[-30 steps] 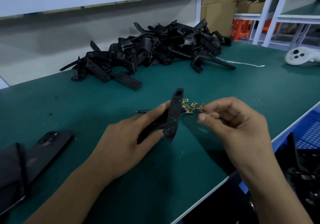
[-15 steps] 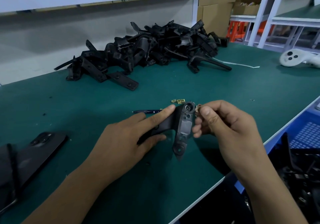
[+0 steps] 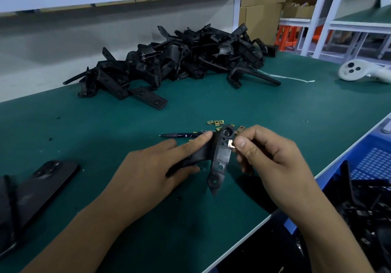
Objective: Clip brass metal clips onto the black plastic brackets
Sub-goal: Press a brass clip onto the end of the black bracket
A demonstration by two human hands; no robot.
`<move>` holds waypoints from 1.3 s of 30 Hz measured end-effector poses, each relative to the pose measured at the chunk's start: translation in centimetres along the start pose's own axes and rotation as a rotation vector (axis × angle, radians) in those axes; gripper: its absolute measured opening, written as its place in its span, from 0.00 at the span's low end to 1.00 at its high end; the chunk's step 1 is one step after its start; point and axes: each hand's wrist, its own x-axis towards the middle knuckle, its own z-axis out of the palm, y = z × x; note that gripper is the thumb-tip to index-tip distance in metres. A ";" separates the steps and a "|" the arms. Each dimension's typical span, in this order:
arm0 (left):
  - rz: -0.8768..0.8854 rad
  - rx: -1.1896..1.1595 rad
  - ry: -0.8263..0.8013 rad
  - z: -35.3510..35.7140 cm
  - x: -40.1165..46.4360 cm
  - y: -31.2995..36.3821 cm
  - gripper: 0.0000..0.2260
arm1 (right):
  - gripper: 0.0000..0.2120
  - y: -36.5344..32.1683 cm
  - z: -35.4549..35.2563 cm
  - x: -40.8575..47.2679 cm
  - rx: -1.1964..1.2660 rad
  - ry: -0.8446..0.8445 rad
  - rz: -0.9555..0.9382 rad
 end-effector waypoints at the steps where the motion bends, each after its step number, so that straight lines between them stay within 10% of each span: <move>1: 0.003 0.018 0.005 0.0 0.0 0.0 0.28 | 0.10 0.0 0.0 0.0 0.010 0.008 0.002; 39: -0.104 -0.033 0.019 0.2 0.1 1.6 0.27 | 0.13 -0.3 -0.1 0.1 0.196 0.010 0.153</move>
